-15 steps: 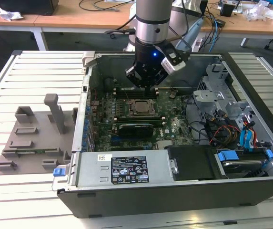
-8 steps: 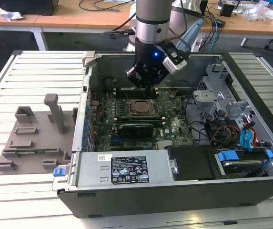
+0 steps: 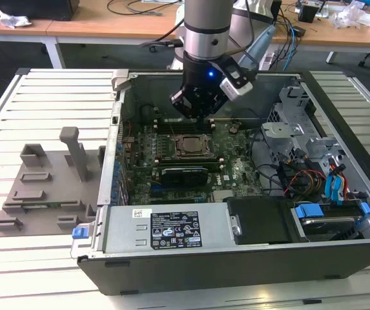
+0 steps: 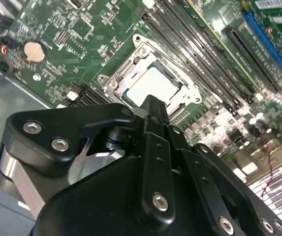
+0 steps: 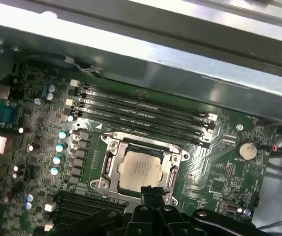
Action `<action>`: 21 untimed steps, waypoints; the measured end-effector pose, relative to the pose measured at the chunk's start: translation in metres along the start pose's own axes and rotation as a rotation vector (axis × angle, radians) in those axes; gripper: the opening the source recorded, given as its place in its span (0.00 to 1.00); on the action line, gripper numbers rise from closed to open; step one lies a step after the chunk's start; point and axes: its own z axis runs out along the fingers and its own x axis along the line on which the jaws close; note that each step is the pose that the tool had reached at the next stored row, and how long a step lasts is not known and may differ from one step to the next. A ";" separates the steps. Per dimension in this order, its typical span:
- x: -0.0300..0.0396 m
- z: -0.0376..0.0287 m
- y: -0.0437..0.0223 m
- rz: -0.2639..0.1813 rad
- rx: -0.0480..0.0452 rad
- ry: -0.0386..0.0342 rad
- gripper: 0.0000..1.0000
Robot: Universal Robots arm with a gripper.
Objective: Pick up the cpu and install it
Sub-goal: 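Install the first cpu locking lever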
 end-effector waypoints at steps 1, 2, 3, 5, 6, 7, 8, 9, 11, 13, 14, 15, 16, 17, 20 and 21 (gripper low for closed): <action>0.0000 0.0003 0.0000 0.021 0.0003 0.0008 0.11; 0.0000 0.0006 0.0000 0.055 0.0009 0.0022 0.11; 0.0000 0.0009 0.0001 0.086 0.0016 0.0036 0.11; 0.0000 0.0012 0.0001 0.130 0.0024 0.0054 0.11; 0.0000 0.0014 0.0001 0.161 0.0031 0.0067 0.11; 0.0000 0.0015 0.0001 0.192 0.0036 0.0080 0.11; 0.0000 0.0016 0.0001 0.208 0.0040 0.0086 0.11; 0.0000 0.0016 0.0001 0.231 0.0044 0.0096 0.11; -0.0001 0.0016 0.0001 0.238 0.0045 0.0099 0.11; -0.0001 0.0016 0.0001 0.238 0.0045 0.0099 0.11; -0.0001 0.0016 0.0001 0.238 0.0045 0.0099 0.11; 0.0003 0.0016 0.0002 0.238 0.0044 0.0098 0.11; 0.0002 0.0013 0.0002 0.238 0.0045 0.0097 0.11; 0.0002 -0.0005 0.0003 0.238 0.0051 0.0099 0.11; 0.0001 -0.0073 0.0001 0.238 0.0051 0.0099 0.11; 0.0000 -0.0103 0.0000 0.239 0.0052 0.0099 0.11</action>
